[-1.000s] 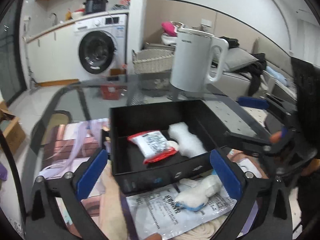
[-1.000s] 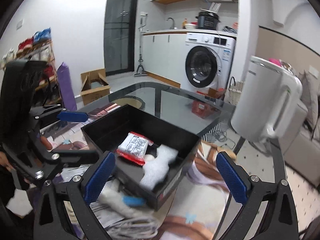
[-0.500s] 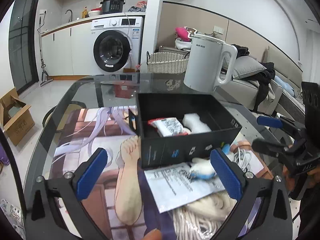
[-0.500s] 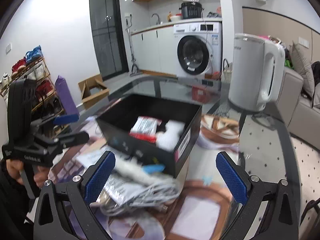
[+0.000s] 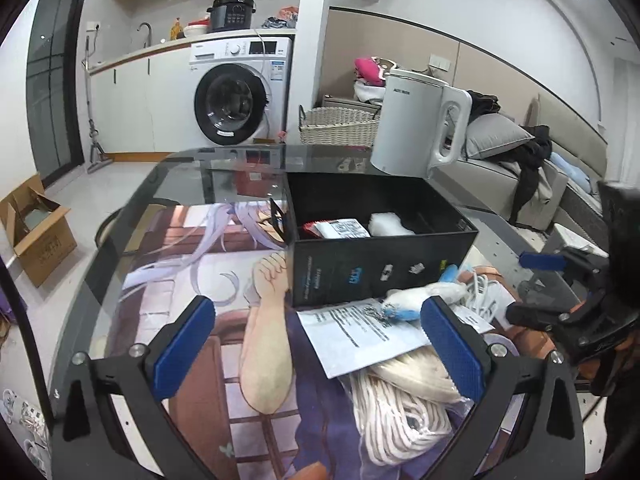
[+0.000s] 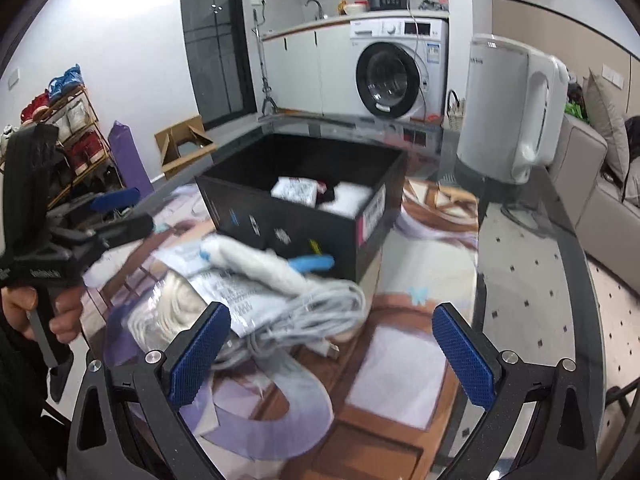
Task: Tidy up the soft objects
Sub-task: 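Withdraw both tools from the box and move the right gripper toward the grey cable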
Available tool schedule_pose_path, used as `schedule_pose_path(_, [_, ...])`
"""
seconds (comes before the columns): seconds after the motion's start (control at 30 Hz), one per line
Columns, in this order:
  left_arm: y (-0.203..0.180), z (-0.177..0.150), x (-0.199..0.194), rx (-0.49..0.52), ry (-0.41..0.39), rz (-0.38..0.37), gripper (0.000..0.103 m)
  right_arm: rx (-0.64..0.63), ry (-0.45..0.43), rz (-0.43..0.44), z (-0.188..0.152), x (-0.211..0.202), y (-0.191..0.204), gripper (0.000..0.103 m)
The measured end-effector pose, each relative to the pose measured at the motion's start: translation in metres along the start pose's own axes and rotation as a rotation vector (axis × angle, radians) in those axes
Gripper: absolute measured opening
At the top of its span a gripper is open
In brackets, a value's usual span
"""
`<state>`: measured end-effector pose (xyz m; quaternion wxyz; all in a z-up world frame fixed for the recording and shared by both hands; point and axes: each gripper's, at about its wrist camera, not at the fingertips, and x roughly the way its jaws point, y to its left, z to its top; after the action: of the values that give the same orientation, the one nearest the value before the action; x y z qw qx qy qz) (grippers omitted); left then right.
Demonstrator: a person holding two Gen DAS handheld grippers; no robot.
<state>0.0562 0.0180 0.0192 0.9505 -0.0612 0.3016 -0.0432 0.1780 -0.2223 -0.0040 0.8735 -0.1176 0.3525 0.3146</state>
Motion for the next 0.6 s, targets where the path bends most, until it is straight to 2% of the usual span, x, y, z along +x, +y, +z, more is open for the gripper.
schedule_pose_path(0.17, [-0.002,-0.004,0.000,0.015,0.006,0.015,0.103,0.035,0.087,0.009,-0.011,0.019,-0.005,0.102])
schedule_pose_path(0.37, [-0.001,-0.006,0.003,0.010,0.028,-0.027,0.103,0.040,0.134,0.029,-0.014,0.035,0.002,0.102])
schedule_pose_path(0.6, [-0.003,-0.008,0.005,0.019,0.036,-0.027,0.103,0.126,0.123,0.010,-0.009,0.043,0.008,0.102])
